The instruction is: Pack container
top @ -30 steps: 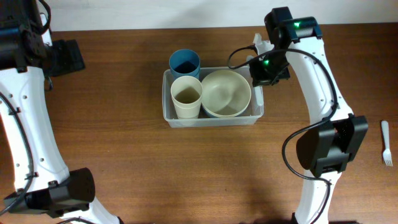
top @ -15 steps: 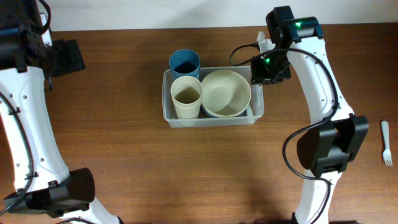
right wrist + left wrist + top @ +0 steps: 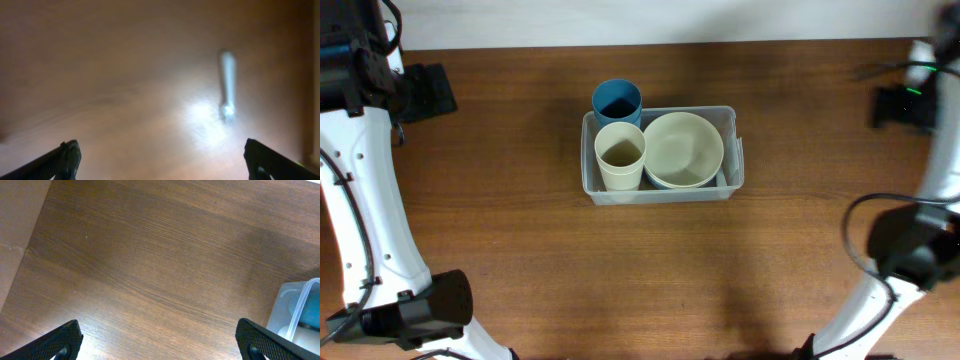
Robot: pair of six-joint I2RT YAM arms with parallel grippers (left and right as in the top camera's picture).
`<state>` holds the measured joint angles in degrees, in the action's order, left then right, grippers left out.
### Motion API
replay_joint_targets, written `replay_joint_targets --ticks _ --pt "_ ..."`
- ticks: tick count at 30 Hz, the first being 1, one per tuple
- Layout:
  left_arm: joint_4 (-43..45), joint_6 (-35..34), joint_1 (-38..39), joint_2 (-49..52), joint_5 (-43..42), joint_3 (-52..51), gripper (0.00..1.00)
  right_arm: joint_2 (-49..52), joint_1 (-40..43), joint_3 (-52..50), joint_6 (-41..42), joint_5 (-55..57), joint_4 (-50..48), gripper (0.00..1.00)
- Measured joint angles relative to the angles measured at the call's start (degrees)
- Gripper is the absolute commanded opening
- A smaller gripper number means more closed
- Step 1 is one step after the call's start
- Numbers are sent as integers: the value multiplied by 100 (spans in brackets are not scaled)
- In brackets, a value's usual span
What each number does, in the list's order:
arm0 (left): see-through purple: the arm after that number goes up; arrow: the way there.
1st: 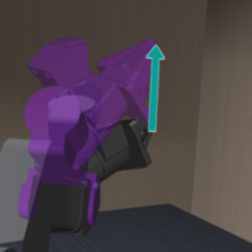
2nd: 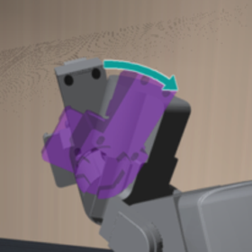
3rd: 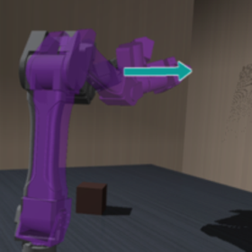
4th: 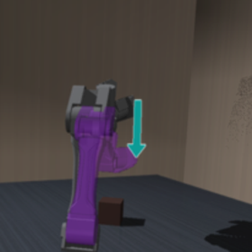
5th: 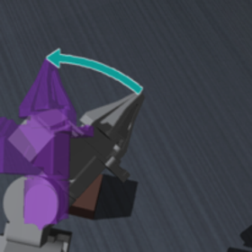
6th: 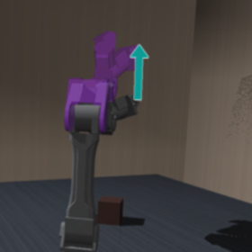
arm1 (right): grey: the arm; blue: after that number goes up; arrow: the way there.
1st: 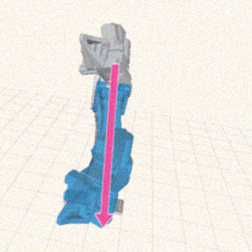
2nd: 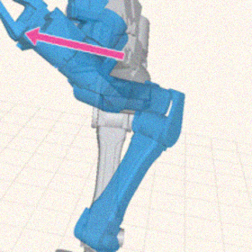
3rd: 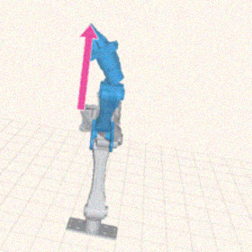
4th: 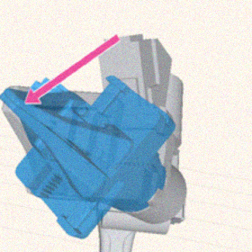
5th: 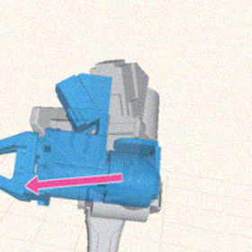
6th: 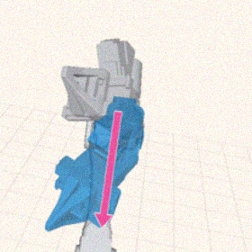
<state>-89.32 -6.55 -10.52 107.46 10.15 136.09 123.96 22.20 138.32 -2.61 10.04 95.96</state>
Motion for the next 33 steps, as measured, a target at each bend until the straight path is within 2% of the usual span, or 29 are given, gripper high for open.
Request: replay_joint_targets --ticks 5,11,17,22,27,33 --pt "0 0 0 0 -2 0 100 -2 1484 -411 -601 -177 28 99" --pt "0 0 0 0 -2 0 100 -2 2538 -1499 -1097 -474 -297 99" --pt "0 0 0 0 0 0 100 2 2824 -2566 -1875 -662 -1152 99" --pt "2 0 0 0 -2 0 100 2 2824 -3036 -2376 -717 -1893 99" --pt "0 0 0 0 -2 0 100 70 2824 -3217 -2905 -717 -2524 99" --pt "0 0 0 0 -2 0 100 295 2824 -3217 -3171 -739 -2909 99"
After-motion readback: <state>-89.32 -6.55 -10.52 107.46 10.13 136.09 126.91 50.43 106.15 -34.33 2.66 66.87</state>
